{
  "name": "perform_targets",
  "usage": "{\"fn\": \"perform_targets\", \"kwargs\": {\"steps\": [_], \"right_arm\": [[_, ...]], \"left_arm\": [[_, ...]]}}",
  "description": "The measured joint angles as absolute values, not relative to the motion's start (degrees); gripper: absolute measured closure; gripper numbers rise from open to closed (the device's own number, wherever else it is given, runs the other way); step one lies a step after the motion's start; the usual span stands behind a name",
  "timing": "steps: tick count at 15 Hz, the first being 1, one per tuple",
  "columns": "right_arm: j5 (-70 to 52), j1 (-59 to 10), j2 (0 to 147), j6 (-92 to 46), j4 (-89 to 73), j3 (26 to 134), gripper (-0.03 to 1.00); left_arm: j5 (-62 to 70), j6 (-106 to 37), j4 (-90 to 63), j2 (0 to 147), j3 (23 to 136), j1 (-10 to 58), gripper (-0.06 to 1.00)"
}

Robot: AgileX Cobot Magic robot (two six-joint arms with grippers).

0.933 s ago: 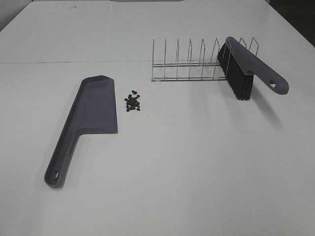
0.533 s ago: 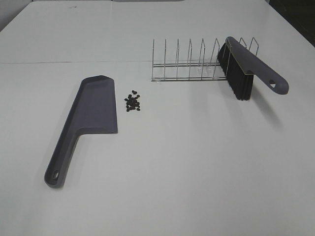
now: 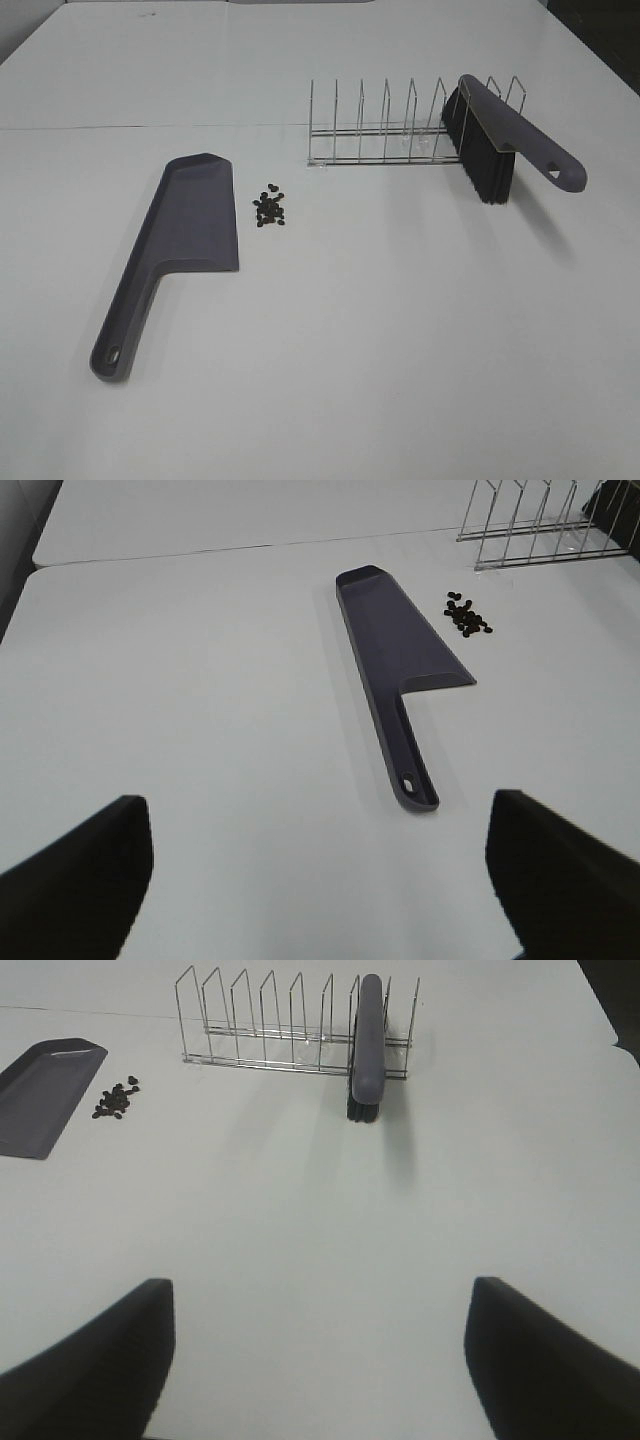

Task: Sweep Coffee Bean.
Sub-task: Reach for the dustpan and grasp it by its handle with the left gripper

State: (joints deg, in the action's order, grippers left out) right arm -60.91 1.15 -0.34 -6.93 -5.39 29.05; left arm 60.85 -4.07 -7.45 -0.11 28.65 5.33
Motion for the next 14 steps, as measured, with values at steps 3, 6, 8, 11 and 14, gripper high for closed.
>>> {"fn": "perform_targets", "kwargs": {"steps": [3,6,8,11,14], "right_arm": [[-60.91,1.15,-0.34,-6.93,-5.39,29.05,0.29],[-60.91,1.15,-0.34,-6.93,-5.39,29.05,0.29],[-60.91,1.15,-0.34,-6.93,-5.39,29.05,0.29],[-60.91,1.15,-0.34,-6.93,-5.39,29.05,0.29],[-60.91,1.15,-0.34,-6.93,-5.39,29.05,0.29]], "left_arm": [[60.85,-4.07,-7.45,-0.11,28.65,5.33,0.11],[60.85,-4.07,-7.45,-0.11,28.65,5.33,0.11],[60.85,-4.07,-7.45,-0.11,28.65,5.33,0.11],[60.85,-4.07,-7.45,-0.11,28.65,5.33,0.11],[60.85,-4.07,-7.45,-0.11,28.65,5.33,0.11]]}}
